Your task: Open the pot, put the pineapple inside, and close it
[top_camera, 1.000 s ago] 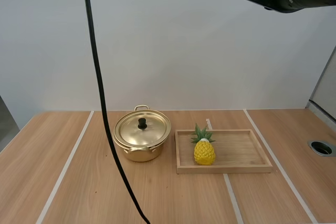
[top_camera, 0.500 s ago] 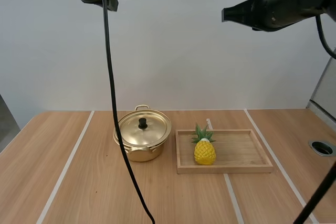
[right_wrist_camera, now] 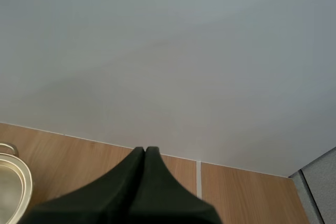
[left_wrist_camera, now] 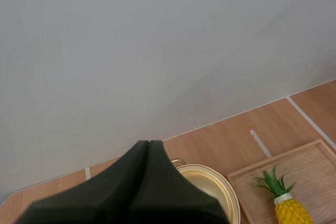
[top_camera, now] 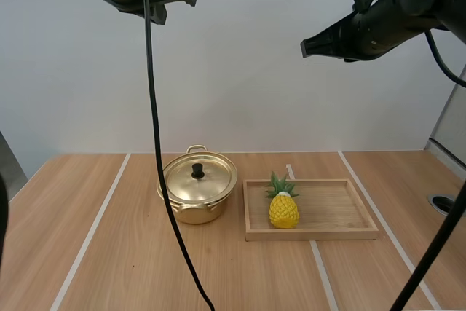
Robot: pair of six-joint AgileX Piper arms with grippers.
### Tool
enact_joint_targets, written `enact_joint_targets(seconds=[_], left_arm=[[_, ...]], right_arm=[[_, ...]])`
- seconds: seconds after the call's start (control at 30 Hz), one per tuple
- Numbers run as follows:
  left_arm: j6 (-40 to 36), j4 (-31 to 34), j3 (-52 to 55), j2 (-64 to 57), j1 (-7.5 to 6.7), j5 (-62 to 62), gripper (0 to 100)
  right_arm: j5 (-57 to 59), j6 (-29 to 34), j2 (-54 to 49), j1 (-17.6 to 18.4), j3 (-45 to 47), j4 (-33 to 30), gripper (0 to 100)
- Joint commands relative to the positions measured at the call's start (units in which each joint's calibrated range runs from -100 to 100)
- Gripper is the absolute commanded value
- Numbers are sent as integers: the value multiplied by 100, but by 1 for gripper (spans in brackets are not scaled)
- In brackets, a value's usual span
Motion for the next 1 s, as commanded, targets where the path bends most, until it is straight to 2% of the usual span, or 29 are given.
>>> enact_joint_targets(seconds=[0.0,0.07,0.13,0.2,0.33,0.43,0.67,0.97], left_arm=[[57,-89,-39,14,-10,0,11],[123,-89,-39,14,-10,0,34],[227,-102,-39,14,-10,0,65],[250,-102,-39,14,-10,0,100],[250,-102,-39,47,-10,0,100],[250,-102,-39,117,-10,0,100],[270,-392,374,328,-10,0,100],[651,-544,1917,634,-10,-152,100]], right_arm=[[43,-48,-34,-24,-61,19,0],[142,-48,-34,-24,-61,29,0],[217,-48,-34,-24,-61,56,2],[261,-48,-34,-24,-61,60,15],[444,-48,-34,-24,-61,60,42],[444,-48,-34,-24,-47,60,55],[500,-14,-34,-24,-47,60,58],[763,-16,-34,-24,-47,176,57]])
